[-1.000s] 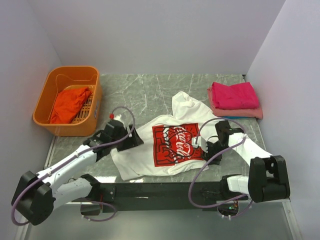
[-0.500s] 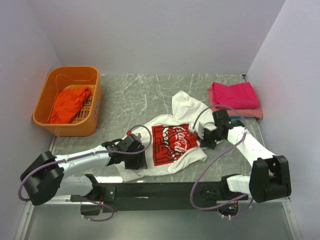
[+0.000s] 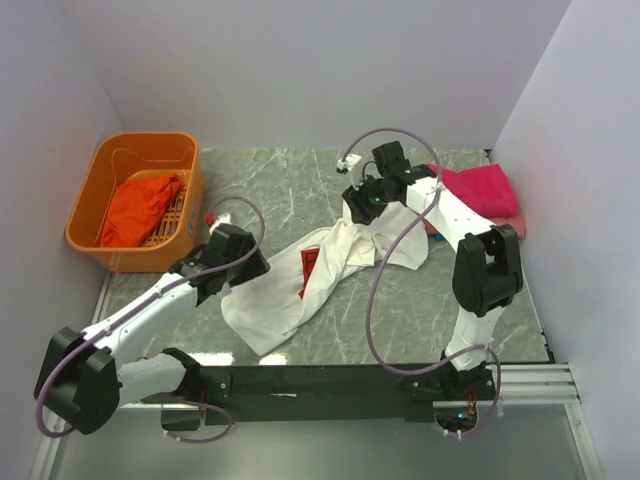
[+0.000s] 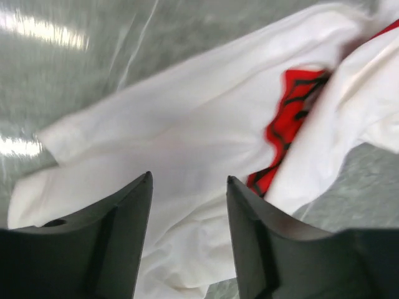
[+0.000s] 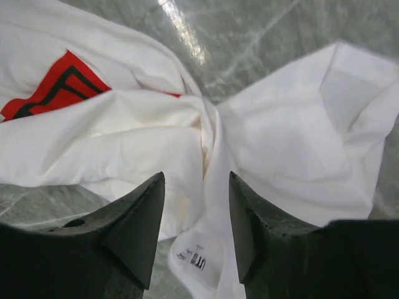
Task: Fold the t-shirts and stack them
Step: Flatten the tshirt out
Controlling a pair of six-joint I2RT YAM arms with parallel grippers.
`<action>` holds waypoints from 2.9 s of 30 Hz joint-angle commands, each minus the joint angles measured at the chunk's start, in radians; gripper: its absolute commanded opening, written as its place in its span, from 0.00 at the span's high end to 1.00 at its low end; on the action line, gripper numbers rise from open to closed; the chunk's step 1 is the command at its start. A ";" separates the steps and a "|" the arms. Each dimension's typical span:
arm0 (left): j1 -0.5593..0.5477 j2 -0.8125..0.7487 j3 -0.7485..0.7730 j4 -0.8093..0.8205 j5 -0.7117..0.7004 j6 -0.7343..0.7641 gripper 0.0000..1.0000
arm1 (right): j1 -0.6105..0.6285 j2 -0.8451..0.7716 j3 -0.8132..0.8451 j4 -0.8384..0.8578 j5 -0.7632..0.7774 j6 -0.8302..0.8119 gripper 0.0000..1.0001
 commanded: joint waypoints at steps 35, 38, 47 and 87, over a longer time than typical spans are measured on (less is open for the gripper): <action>-0.438 0.262 0.118 -0.028 -0.065 0.106 0.49 | -0.101 -0.058 -0.321 -0.023 -0.187 0.255 0.96; -0.439 0.294 0.141 -0.046 -0.135 0.101 0.67 | -0.104 -0.098 -0.342 -0.035 -0.173 0.234 1.00; -0.439 0.138 0.151 -0.229 -0.278 0.117 1.00 | -0.130 -0.345 -0.313 -0.398 -0.035 -0.107 1.00; -0.149 -0.163 0.197 -0.185 -0.023 0.158 0.05 | -0.260 -0.321 -0.188 -0.168 -0.150 -0.042 0.29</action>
